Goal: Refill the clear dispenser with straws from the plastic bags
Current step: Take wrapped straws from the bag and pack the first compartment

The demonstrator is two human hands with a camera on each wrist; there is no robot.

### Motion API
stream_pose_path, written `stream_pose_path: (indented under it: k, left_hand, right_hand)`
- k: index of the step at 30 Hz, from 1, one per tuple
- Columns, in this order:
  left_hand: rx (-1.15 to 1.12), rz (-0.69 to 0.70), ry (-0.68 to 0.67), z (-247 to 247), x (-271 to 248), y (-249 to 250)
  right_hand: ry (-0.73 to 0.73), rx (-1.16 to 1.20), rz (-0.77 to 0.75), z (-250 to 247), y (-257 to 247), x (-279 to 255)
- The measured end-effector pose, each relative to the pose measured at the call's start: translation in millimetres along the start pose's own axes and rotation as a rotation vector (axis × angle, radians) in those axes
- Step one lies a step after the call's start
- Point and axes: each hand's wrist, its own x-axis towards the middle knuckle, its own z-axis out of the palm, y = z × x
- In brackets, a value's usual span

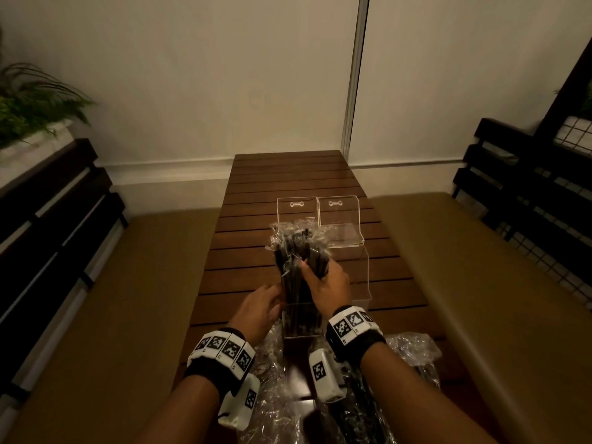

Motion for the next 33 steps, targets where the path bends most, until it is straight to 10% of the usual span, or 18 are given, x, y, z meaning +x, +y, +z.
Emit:
stream_pose_path:
  k: [10, 17, 33]
  left_hand:
    - [-0.043, -0.013, 0.011, -0.6, -1.4, 2.5]
    - [-0.016, -0.018, 0.006, -2.0, -2.6, 5.4]
    - [-0.533, -0.072, 0.136, -19.0, 26.9, 48.9]
  right_hand:
    - [0.307, -0.196, -0.308, -21.0, -42.7, 0.5]
    - [-0.144, -0.733, -0.427, -3.4, -47.0, 35.3]
    - [-0.052, -0.293, -0.224, -1.8, -34.6, 22.0]
